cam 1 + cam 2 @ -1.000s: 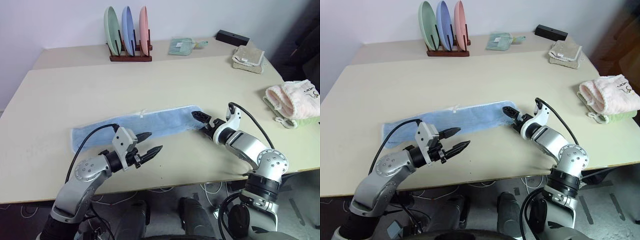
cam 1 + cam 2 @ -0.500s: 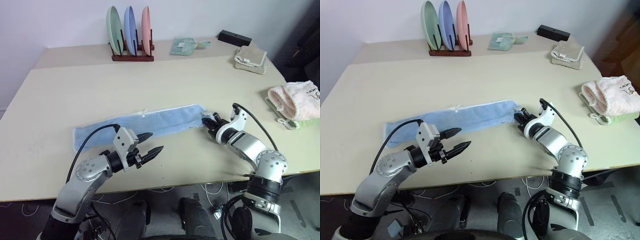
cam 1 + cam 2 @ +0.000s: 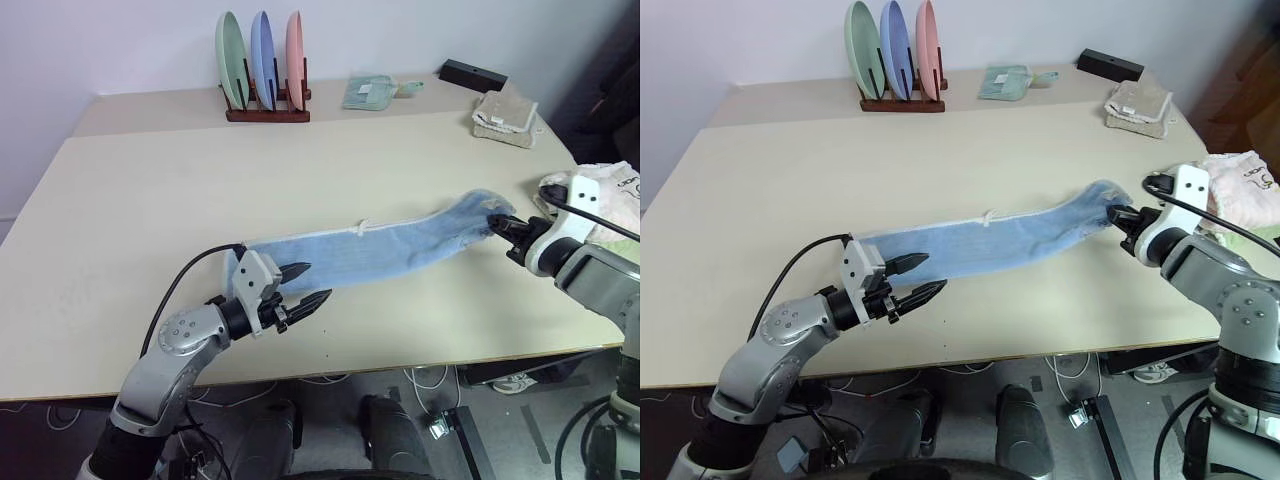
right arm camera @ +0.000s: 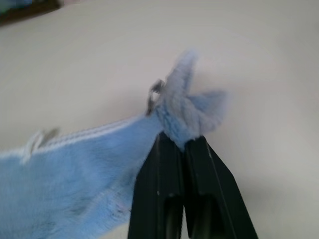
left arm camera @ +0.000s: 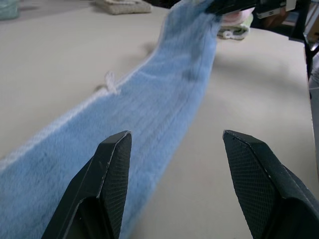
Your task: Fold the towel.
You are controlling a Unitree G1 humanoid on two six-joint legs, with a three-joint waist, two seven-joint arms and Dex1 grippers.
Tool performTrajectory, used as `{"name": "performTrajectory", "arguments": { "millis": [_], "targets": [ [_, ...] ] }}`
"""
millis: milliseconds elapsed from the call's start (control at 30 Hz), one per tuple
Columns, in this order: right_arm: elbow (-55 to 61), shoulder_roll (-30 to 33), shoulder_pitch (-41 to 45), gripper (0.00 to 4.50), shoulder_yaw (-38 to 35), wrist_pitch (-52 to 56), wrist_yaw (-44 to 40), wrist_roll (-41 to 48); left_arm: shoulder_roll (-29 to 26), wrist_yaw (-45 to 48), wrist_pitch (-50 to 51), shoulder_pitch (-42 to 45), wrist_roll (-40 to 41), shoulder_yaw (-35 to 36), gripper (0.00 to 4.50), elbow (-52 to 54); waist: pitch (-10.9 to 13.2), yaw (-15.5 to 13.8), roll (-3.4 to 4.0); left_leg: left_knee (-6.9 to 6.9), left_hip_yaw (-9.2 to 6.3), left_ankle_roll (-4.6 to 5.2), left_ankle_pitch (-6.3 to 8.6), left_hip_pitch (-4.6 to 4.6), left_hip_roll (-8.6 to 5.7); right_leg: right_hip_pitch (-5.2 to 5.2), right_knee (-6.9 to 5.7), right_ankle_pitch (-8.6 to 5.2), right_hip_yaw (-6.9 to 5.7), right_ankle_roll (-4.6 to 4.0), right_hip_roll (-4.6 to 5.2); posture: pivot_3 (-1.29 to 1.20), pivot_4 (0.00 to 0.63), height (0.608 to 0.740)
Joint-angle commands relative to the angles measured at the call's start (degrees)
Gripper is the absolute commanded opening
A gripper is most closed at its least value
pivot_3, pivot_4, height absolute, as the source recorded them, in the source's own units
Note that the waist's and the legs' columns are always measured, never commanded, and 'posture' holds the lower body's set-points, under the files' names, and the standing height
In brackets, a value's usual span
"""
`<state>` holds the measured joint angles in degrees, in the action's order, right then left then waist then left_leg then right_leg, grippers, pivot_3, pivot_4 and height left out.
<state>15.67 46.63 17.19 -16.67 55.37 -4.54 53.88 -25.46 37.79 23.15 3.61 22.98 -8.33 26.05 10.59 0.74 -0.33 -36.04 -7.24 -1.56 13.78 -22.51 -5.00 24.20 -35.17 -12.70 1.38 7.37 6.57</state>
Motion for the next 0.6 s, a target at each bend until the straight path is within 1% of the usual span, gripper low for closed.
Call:
{"name": "performTrajectory", "arguments": {
  "millis": [33,100,200,300,433,567,600],
  "targets": [
    [7.8,5.0,0.4,0.07,7.9,-9.0,-13.2,-9.4,0.0,0.5,-1.1,0.2,-0.1,0.2,2.96,0.9,0.0,-0.1,0.00,-0.02,0.00,0.01,0.01,-0.02,-0.02,0.00,0.00,0.05,0.00,0.10,0.02,0.00,0.150,0.740],
    [9.2,5.6,1.3,0.07,12.0,-11.7,-17.2,-13.0,-0.1,0.5,-1.2,0.0,-0.1,0.4,2.96,1.1,0.0,-0.1,-0.07,-0.03,-0.01,0.01,0.01,-0.02,-0.02,0.00,0.02,0.05,0.00,0.14,0.03,0.00,0.150,0.740],
    [10.6,6.2,2.9,0.07,22.1,-16.1,-23.1,-21.8,0.0,0.3,-1.1,-0.3,-0.4,0.3,2.96,1.4,0.0,-0.2,-0.09,-0.06,-0.02,0.01,0.01,-0.03,-0.03,0.00,0.02,0.05,0.00,0.13,0.04,0.00,0.150,0.740],
    [7.8,3.4,4.4,0.07,29.7,-17.4,-24.1,-29.1,0.1,-0.3,-0.9,-0.6,-0.6,0.5,2.96,2.0,0.1,-0.2,-0.16,-0.04,-0.04,0.00,0.01,-0.04,-0.03,0.00,0.03,0.02,0.00,0.06,0.06,0.00,0.150,0.740],
    [4.6,0.1,5.0,0.07,33.3,-19.2,-25.5,-34.9,-0.3,-0.9,-0.7,-1.4,-0.7,0.9,2.96,3.0,0.1,-0.4,-0.21,-0.06,-0.13,0.00,0.01,-0.05,-0.06,0.01,0.04,0.00,0.00,0.02,0.10,0.00,0.150,0.740],
    [3.7,-0.5,4.3,0.07,34.4,-21.6,-28.7,-38.7,-0.6,-1.2,-0.5,-2.3,-0.6,1.2,2.96,3.8,0.1,-0.5,-0.23,-0.06,-0.25,0.00,0.01,-0.08,-0.09,0.03,0.05,0.01,0.00,0.04,0.13,0.00,0.150,0.740],
    [4.3,-0.2,3.7,0.31,34.3,-21.9,-30.7,-38.4,-0.6,-1.2,-0.5,-2.4,-0.6,1.2,2.96,3.9,0.1,-0.4,-0.23,-0.06,-0.26,-0.01,0.01,-0.07,-0.09,0.02,0.05,0.01,0.00,0.04,0.13,0.00,0.150,0.740]
  ]
}}
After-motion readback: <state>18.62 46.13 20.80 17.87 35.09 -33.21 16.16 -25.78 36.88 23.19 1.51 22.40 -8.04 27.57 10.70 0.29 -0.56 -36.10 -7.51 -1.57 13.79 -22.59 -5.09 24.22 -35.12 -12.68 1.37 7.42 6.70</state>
